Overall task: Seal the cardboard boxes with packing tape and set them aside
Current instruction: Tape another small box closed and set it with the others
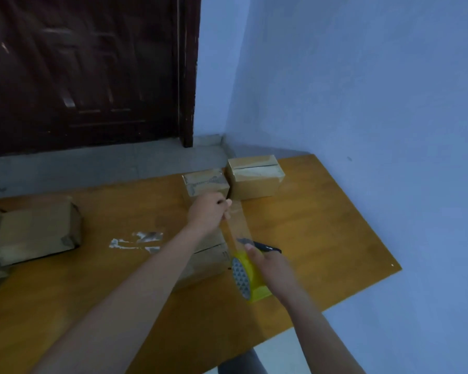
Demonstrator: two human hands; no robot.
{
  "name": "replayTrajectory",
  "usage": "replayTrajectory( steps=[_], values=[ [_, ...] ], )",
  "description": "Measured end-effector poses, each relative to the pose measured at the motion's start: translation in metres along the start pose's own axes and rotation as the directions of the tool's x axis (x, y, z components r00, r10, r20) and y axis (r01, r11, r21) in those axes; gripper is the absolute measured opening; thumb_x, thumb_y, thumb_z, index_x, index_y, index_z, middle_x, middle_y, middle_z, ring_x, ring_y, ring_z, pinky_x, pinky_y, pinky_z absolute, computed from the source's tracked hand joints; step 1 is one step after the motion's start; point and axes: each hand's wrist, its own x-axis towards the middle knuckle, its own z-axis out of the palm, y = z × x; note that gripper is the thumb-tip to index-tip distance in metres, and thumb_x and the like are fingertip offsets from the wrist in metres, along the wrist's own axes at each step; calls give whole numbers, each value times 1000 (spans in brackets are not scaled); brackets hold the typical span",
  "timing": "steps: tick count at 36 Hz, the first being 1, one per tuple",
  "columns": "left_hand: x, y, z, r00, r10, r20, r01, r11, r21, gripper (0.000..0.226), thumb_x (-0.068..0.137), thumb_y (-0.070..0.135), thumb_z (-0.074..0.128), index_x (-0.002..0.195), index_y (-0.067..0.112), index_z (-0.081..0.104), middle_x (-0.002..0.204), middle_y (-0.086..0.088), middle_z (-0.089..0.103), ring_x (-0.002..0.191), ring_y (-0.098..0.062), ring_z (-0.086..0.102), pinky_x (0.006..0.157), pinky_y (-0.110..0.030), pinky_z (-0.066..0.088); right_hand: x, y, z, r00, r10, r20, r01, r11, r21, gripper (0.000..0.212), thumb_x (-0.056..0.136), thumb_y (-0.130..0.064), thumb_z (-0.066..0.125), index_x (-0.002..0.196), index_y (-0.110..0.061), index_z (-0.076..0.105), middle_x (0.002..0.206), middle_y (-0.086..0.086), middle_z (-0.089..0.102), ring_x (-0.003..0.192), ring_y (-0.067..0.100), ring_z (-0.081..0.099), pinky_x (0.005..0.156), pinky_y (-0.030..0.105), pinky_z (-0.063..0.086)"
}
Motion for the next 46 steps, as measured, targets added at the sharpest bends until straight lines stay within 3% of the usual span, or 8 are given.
replayTrajectory(
  steps=[4, 11, 17, 30, 34, 42, 44, 46],
  values=[
    [8, -27, 2, 1000, -9, -16, 8, 997, -75, 30, 94, 21, 58, 66, 12, 63, 67, 1, 69, 70, -24, 66, 79, -45, 53, 5, 12, 7, 998, -32, 54, 28, 996, 80, 92, 65, -87, 45, 78, 3, 60, 69, 17, 61, 65, 30, 62, 61, 43, 47],
    [6, -64, 22, 995, -57, -82, 60, 997, 43, 26, 94, 34, 57, 78, 17, 67, 75, -2, 66, 73, -21, 61, 64, -36, 45, 9, 24, 19, 991, -55, 123, 56, 998, -5, 31, 93, -39, 54, 73, -16, 50, 65, 3, 43, 58, 14, 41, 49, 22, 30],
    [8, -74, 35, 979, -76, -191, 98, 989, 111, 27, 96, 37, 53, 84, 17, 67, 82, 6, 61, 74, -12, 54, 61, -30, 39, 15, 22, 27, 992, -34, 123, 38, 999, -31, 32, 93, -39, 53, 70, -17, 50, 57, -6, 39, 50, 6, 35, 48, 21, 27],
    [9, -71, 36, 952, -129, -276, 170, 977, 130, 28, 97, 32, 51, 83, 13, 65, 77, 2, 57, 70, -15, 50, 50, -24, 27, 23, 4, 38, 994, 95, 54, -86, 986, -140, 44, 94, -32, 51, 59, -17, 29, 56, -4, 30, 49, 8, 30, 41, 22, 20],
    [10, -73, 36, 957, -136, -257, 184, 968, 172, 28, 97, 34, 50, 85, 14, 66, 80, 1, 60, 73, -17, 52, 54, -28, 30, 21, 5, 41, 991, 108, 74, -96, 984, -152, 34, 95, -35, 49, 68, -15, 44, 61, -5, 37, 53, 5, 35, 43, 19, 25],
    [18, -69, 29, 964, -192, -184, 230, 949, 214, 32, 97, 36, 49, 84, 12, 67, 80, -6, 65, 75, -23, 60, 64, -33, 47, 31, 5, 44, 987, 157, 46, -148, 976, -159, 42, 94, -38, 50, 61, -17, 34, 60, -4, 35, 52, 7, 34, 44, 22, 23],
    [21, -68, 28, 962, -234, -142, 263, 936, 236, 31, 97, 35, 50, 87, 12, 68, 85, -3, 66, 78, -22, 60, 65, -33, 47, 31, 4, 43, 985, 161, 57, -153, 979, -133, 38, 95, -36, 50, 65, -14, 43, 64, 1, 43, 56, 10, 43, 51, 27, 32],
    [24, -68, 28, 952, -292, -95, 307, 921, 241, 28, 97, 35, 52, 91, 14, 69, 89, -3, 67, 80, -21, 60, 64, -29, 45, 28, 1, 41, 983, 171, 62, -165, 982, -90, 35, 95, -34, 50, 95, -1, 63, 92, 15, 63, 86, 24, 61, 75, 37, 45]
  ],
)
